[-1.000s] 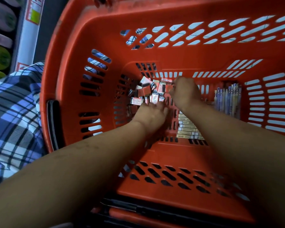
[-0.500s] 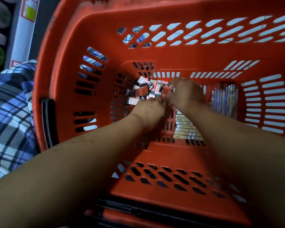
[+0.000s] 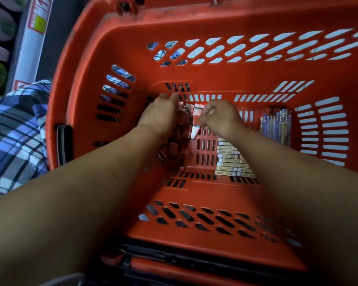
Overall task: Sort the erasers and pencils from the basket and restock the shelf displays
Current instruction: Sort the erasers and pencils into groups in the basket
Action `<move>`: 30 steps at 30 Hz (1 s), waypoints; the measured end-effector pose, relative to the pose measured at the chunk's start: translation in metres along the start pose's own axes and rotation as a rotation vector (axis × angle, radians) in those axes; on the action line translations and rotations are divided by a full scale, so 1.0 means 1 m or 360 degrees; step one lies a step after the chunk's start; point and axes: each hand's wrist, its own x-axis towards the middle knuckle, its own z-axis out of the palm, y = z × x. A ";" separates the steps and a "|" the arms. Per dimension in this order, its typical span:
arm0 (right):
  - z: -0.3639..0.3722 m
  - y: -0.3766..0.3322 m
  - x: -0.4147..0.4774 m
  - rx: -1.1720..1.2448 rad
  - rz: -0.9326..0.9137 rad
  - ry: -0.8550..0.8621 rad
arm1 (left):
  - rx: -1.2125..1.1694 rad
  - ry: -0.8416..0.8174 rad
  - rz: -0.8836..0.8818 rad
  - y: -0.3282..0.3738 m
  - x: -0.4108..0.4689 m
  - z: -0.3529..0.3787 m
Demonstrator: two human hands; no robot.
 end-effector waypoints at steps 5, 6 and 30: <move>0.004 -0.006 0.000 0.0198 0.0129 -0.0143 | -0.0102 -0.0135 0.0269 -0.002 0.000 0.022; 0.007 -0.007 0.000 0.0200 0.0144 -0.0170 | -0.0085 -0.0161 0.0319 0.000 -0.001 0.024; 0.007 -0.019 -0.005 0.0537 0.0313 -0.0329 | 0.0441 -0.0048 -0.0021 0.008 0.006 0.007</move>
